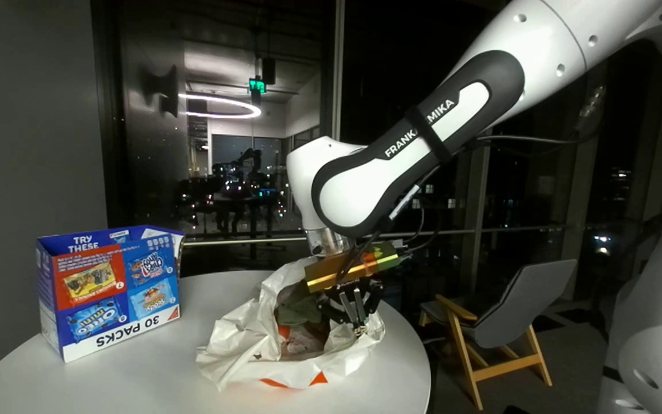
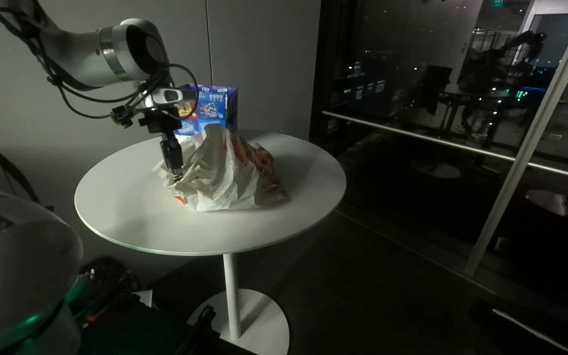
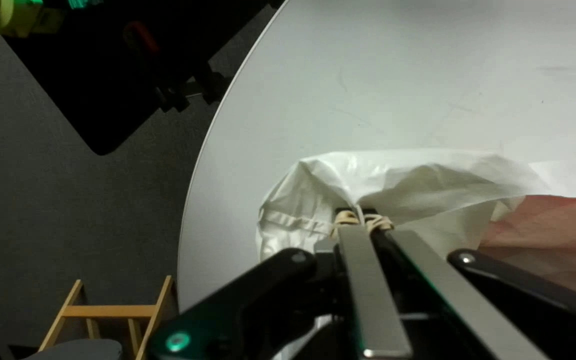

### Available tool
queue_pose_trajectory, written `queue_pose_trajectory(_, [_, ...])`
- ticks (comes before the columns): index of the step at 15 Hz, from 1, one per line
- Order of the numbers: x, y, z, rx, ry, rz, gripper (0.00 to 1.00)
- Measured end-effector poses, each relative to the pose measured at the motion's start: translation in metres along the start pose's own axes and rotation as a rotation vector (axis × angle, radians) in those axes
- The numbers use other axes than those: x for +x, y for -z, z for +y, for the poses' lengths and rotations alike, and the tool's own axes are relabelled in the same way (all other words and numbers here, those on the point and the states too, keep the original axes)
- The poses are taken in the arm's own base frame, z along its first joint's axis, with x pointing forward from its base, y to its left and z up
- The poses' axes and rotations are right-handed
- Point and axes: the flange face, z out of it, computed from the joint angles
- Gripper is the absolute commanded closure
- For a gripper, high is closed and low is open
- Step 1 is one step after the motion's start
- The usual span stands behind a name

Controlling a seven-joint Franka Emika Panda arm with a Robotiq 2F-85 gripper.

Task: Remove the contents from the plastic bag and put them on the table.

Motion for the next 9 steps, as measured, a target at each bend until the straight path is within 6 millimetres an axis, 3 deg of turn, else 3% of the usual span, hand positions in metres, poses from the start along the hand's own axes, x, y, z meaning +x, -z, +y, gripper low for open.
queue_pose_trajectory(9, [0.043, -0.029, 0.022, -0.251, -0.069, 0.143, 0.90])
